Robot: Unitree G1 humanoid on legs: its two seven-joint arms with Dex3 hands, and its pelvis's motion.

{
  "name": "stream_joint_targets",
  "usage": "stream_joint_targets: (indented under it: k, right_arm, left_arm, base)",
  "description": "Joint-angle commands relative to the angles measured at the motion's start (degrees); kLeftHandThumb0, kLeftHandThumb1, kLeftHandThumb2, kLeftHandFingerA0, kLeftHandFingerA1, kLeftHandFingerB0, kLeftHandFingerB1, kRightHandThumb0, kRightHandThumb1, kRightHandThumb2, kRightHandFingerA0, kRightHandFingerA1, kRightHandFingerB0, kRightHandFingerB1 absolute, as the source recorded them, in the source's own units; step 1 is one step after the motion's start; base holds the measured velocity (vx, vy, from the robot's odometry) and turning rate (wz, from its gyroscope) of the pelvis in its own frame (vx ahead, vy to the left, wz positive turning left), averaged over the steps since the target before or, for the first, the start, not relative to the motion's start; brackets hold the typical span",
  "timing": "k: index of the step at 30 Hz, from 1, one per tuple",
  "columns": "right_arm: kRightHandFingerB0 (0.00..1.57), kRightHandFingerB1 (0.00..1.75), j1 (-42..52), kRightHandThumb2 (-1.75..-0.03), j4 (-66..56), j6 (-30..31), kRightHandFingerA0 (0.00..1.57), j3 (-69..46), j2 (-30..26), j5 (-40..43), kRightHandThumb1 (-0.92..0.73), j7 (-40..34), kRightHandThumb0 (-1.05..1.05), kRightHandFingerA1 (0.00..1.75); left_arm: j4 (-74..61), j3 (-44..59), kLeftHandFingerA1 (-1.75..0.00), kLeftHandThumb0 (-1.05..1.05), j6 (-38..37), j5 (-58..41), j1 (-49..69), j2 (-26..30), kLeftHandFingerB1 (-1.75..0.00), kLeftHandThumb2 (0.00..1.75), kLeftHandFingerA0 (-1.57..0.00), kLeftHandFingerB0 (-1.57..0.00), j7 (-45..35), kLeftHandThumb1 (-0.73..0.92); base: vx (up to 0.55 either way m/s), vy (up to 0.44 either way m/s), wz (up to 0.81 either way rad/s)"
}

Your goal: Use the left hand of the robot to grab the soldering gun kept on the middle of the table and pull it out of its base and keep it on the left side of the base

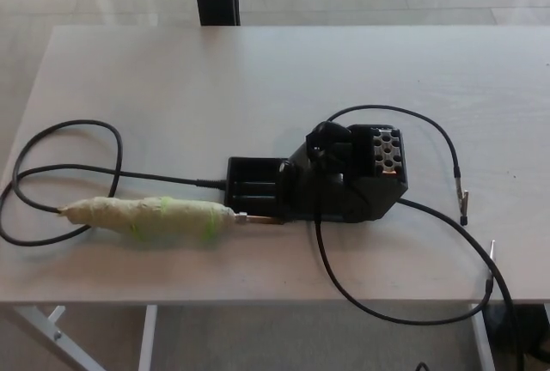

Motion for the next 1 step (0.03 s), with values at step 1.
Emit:
stream_joint_targets:
  k: [1]
  right_arm:
    - [0.39,0.28,1.8,-1.25,0.6,-0.8,0.60,-1.1,0.2,1.7,-0.07,1.2,-1.05,0.57]
  left_arm:
    - [24.0,15.0,-0.46,-0.47,19.9,-18.5,3.3,-9.1,-0.39,0.62,-0.27,-0.36,11.1,0.79]
  base:
    - [0.00,0.000,0.00]
